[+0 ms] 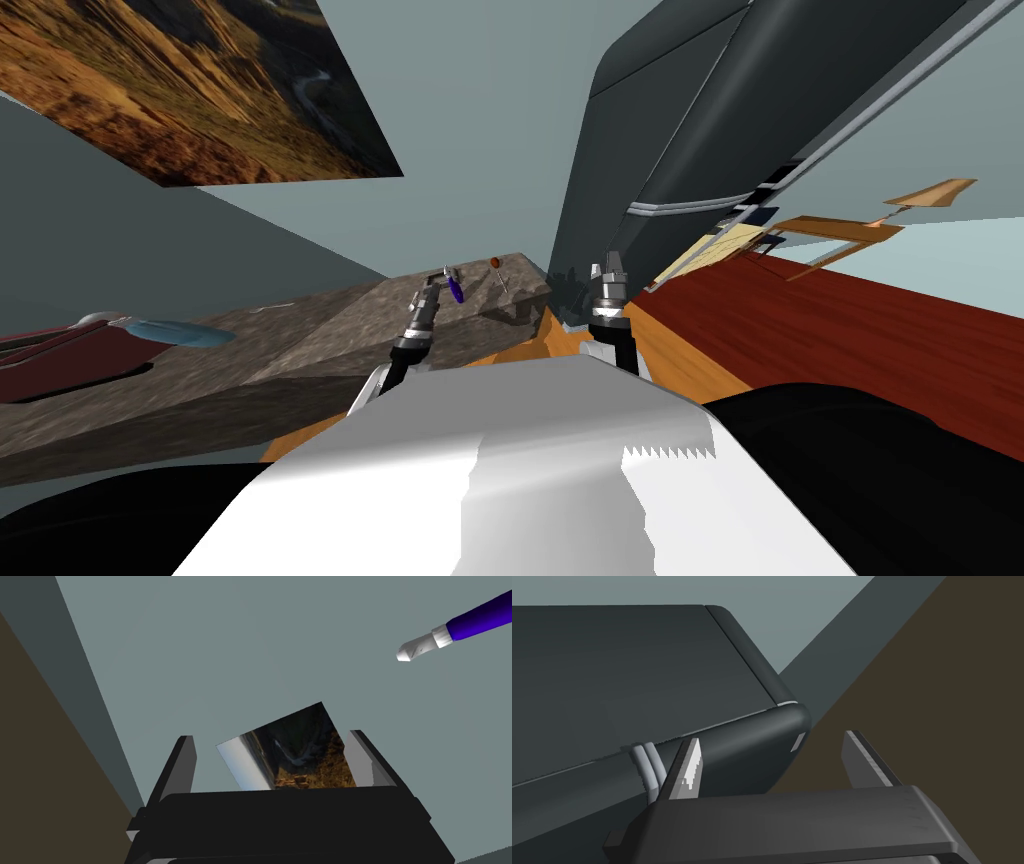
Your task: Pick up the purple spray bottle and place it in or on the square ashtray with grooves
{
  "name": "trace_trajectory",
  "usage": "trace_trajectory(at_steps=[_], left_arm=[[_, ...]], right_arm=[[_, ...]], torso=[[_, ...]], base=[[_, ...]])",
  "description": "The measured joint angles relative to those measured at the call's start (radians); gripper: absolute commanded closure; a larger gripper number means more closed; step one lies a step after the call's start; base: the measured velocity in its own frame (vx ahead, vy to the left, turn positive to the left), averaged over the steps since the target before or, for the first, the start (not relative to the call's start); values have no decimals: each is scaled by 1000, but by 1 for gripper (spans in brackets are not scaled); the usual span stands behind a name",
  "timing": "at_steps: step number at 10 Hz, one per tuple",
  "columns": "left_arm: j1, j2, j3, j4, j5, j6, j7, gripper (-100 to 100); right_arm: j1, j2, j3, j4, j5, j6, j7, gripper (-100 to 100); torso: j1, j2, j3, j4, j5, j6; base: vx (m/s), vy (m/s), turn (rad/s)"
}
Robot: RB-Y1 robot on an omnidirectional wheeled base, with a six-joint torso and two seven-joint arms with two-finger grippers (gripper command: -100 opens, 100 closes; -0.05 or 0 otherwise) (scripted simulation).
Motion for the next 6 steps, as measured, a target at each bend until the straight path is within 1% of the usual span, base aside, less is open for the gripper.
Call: trace_trajectory(at_steps=[1, 3, 4, 6], left_arm=[[0, 17, -3, 10, -17, 13, -10, -100], [-5, 55, 4, 41, -45, 39, -27, -100], [-8, 72, 9, 67, -59, 45, -38, -100], [-13, 104, 21, 95, -86, 82, -61, -100]], right_arm=[[0, 0, 0, 0, 0, 0, 0, 0], [0, 0, 0, 0, 0, 0, 0, 0], [0, 0, 0, 0, 0, 0, 0, 0], [0, 0, 0, 0, 0, 0, 0, 0]], torso=[[-1, 0, 0, 0, 0, 0], [-2, -1, 0, 0, 0, 0], [-2, -1, 0, 0, 0, 0], [-4, -2, -1, -1, -1, 0]], base=[[35, -43, 55], [44, -55, 39], [57, -71, 23], [74, -85, 5]])
